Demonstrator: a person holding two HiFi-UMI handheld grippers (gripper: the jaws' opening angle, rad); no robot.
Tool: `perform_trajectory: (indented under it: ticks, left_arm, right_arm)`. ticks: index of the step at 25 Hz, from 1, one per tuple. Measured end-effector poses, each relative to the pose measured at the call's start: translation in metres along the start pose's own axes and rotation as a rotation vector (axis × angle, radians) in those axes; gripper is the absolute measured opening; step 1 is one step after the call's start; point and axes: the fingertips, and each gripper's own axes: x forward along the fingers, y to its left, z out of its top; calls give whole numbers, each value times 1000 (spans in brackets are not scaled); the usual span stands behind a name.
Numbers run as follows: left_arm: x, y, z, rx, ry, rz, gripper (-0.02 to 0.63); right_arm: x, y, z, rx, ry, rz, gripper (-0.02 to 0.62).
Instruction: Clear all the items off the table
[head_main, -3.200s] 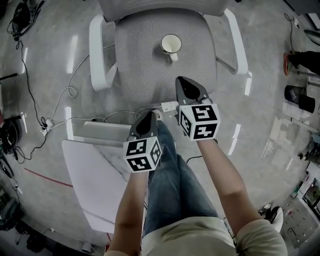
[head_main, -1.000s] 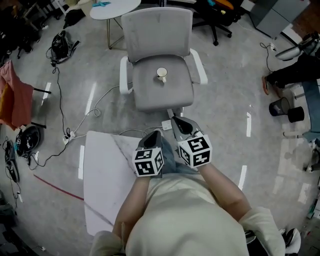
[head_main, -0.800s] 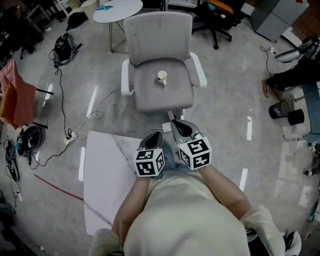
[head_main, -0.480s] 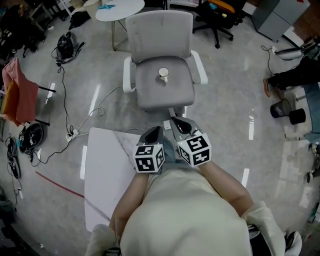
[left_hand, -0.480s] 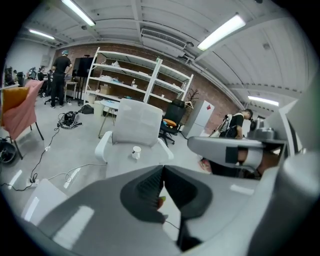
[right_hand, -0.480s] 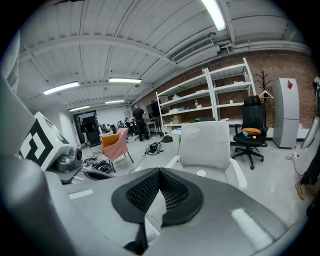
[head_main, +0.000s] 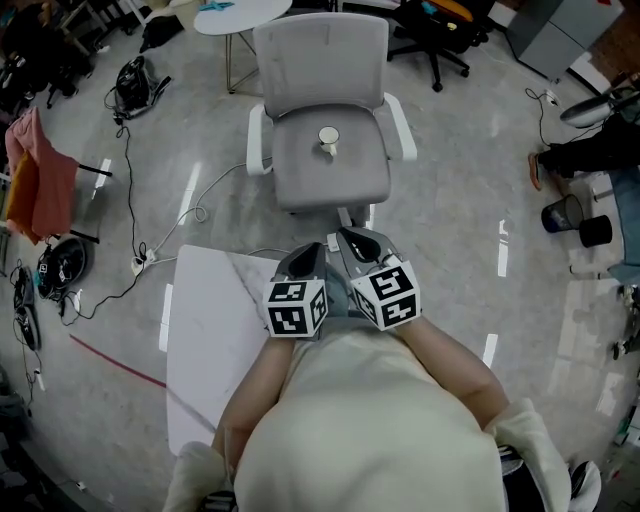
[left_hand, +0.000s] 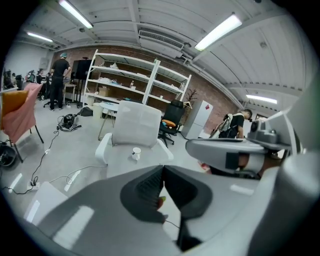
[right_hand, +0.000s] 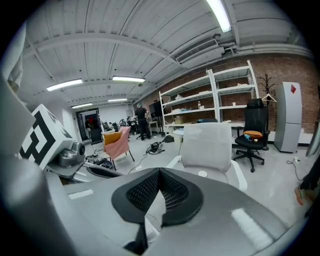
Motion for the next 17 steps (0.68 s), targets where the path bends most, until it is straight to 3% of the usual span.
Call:
perform_trajectory:
  ticks: [17]
  left_arm:
    - [3, -2, 5, 15, -3, -15, 9]
  right_arm:
    - [3, 0, 1, 14, 1, 1, -2]
